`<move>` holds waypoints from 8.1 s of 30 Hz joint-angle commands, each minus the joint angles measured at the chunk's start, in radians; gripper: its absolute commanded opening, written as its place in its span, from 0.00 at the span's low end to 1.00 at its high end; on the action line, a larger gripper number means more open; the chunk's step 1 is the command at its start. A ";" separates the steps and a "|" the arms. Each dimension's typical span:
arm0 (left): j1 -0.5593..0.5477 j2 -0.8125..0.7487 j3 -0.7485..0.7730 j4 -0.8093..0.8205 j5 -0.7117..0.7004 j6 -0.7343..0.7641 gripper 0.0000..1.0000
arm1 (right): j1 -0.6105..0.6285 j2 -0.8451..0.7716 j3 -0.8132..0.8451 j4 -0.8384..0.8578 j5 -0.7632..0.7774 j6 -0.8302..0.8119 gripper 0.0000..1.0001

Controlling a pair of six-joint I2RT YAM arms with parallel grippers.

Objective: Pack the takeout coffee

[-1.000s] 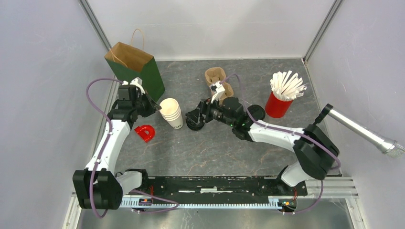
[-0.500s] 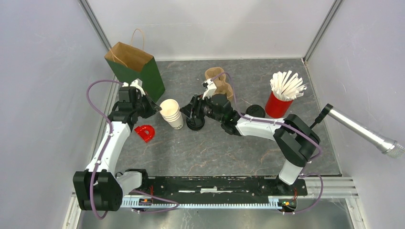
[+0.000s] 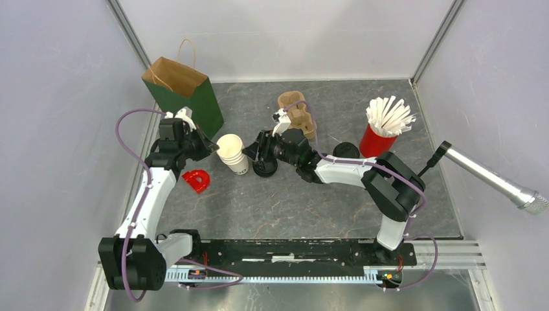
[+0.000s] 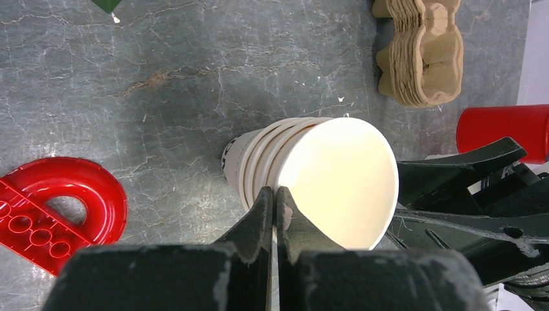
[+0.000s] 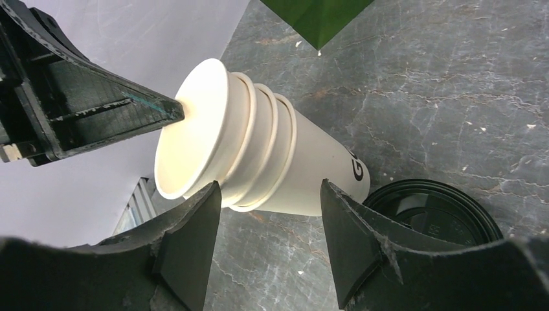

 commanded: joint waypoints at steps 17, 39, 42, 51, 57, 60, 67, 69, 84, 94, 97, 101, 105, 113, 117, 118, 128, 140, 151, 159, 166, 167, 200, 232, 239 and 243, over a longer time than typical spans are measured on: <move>0.005 -0.015 -0.011 0.117 0.156 -0.128 0.02 | 0.004 0.073 0.080 -0.025 0.016 0.018 0.62; 0.014 0.006 0.063 0.139 0.179 -0.240 0.02 | 0.005 0.061 0.106 -0.081 0.043 -0.045 0.60; 0.014 0.001 0.076 0.115 0.154 -0.220 0.02 | 0.005 0.053 0.106 -0.088 0.051 -0.052 0.60; 0.014 -0.025 0.220 -0.014 0.028 -0.115 0.02 | 0.005 0.066 0.142 -0.080 0.040 -0.071 0.60; 0.014 -0.023 0.269 -0.033 0.015 -0.094 0.02 | 0.006 0.051 0.159 -0.088 0.031 -0.107 0.60; 0.014 -0.030 0.300 -0.058 0.016 -0.062 0.02 | 0.006 0.013 0.160 -0.107 0.002 -0.139 0.61; 0.014 -0.101 0.414 -0.218 0.019 0.052 0.02 | 0.004 -0.251 0.019 -0.171 0.083 -0.299 0.72; 0.014 -0.123 0.425 -0.264 0.072 0.090 0.02 | 0.003 -0.346 -0.035 -0.213 0.140 -0.364 0.78; -0.379 -0.263 0.148 -0.286 0.011 0.036 0.02 | 0.002 -0.988 -0.275 -0.650 0.420 -0.753 0.98; -0.780 -0.086 0.040 -0.073 -0.237 -0.090 0.02 | 0.002 -1.140 -0.336 -0.792 0.477 -0.720 0.98; -0.841 -0.019 0.031 -0.014 -0.269 -0.115 0.02 | 0.003 -1.147 -0.342 -0.811 0.447 -0.719 0.98; -0.882 0.072 0.016 0.048 -0.277 -0.133 0.02 | 0.003 -1.157 -0.353 -0.816 0.432 -0.719 0.98; -0.896 0.142 0.020 0.086 -0.273 -0.137 0.02 | 0.002 -1.168 -0.367 -0.819 0.426 -0.721 0.98; -0.903 0.170 0.044 0.101 -0.275 -0.140 0.27 | 0.003 -1.196 -0.367 -0.843 0.411 -0.729 0.98; -0.903 0.141 0.090 0.050 -0.325 -0.123 0.39 | 0.002 -1.221 -0.364 -0.852 0.399 -0.727 0.98; -0.903 0.131 0.106 0.028 -0.346 -0.113 0.42 | 0.002 -1.226 -0.363 -0.854 0.395 -0.725 0.98; -0.856 0.167 0.245 -0.157 -0.718 0.050 0.40 | 0.002 -1.262 -0.367 -0.852 0.334 -0.705 0.98; -0.750 0.323 0.077 0.136 -0.789 -0.100 0.33 | 0.003 -1.246 -0.361 -0.817 0.267 -0.682 0.98; -0.730 0.427 0.065 0.161 -0.840 -0.137 0.30 | 0.002 -1.239 -0.354 -0.823 0.282 -0.707 0.98; -0.724 0.445 0.063 0.149 -0.847 -0.125 0.31 | 0.003 -1.220 -0.364 -0.814 0.274 -0.721 0.98; -0.722 0.459 0.066 0.149 -0.854 -0.119 0.31 | 0.002 -1.216 -0.366 -0.808 0.273 -0.723 0.98; -0.722 0.466 0.066 0.149 -0.855 -0.119 0.31 | 0.002 -1.217 -0.366 -0.807 0.272 -0.723 0.98; -0.719 0.393 0.132 0.140 -0.781 -0.068 0.02 | 0.002 -1.209 -0.423 -0.771 0.261 -0.716 0.98; -0.719 0.035 -0.089 -0.075 -0.562 -0.068 0.02 | 0.002 -1.219 -0.482 -0.727 0.192 -0.659 0.98; -0.735 0.150 -0.123 -0.033 -0.589 -0.078 0.02 | 0.002 -1.217 -0.484 -0.726 0.191 -0.656 0.98; -0.739 0.222 -0.123 0.027 -0.605 -0.087 0.02 | 0.003 -1.209 -0.478 -0.722 0.193 -0.661 0.98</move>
